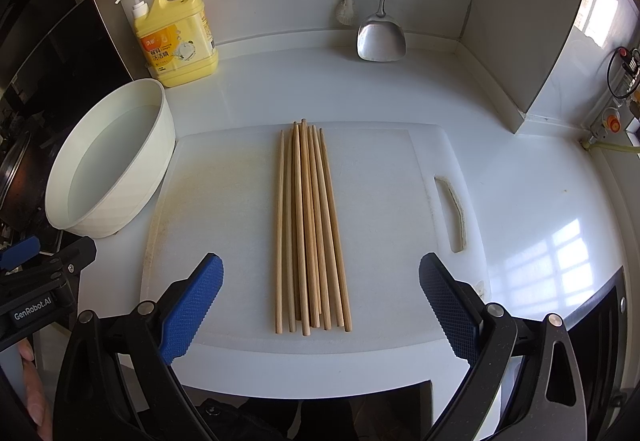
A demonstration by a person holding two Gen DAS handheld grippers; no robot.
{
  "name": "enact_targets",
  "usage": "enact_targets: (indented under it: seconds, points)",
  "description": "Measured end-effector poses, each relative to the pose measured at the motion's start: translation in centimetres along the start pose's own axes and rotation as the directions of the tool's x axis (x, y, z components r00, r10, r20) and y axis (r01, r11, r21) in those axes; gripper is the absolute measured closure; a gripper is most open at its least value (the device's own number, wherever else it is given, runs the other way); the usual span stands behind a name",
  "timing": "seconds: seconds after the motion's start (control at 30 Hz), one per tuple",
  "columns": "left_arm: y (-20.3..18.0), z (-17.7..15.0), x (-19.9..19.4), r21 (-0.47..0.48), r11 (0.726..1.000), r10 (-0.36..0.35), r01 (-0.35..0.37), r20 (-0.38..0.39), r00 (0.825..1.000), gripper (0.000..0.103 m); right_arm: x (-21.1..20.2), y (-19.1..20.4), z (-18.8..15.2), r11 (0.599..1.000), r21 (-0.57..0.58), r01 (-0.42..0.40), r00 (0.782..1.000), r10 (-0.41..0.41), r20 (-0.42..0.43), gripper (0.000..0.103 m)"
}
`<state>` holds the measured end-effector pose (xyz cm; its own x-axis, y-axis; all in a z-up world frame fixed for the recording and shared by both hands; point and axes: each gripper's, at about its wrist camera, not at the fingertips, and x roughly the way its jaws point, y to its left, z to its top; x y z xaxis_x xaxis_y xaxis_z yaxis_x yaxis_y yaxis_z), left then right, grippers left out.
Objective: Organize utensils
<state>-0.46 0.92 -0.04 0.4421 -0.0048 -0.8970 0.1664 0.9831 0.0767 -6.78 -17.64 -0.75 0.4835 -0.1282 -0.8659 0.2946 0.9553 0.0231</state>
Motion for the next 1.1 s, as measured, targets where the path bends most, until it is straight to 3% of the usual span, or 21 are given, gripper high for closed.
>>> enact_targets:
  seconds: [0.73,1.1]
  points:
    - [0.8,0.2,0.3,0.000,1.000,-0.016,0.016,0.001,1.000,0.006,-0.2,0.5,0.4,1.000,0.014,0.000,1.000,0.000,0.022,0.009]
    - [-0.6,0.2,1.0,0.086,0.989,-0.124,0.119,0.058,0.991,0.006,0.6,-0.5,-0.9,0.997,0.046,0.053,0.998,-0.055,0.040,0.009]
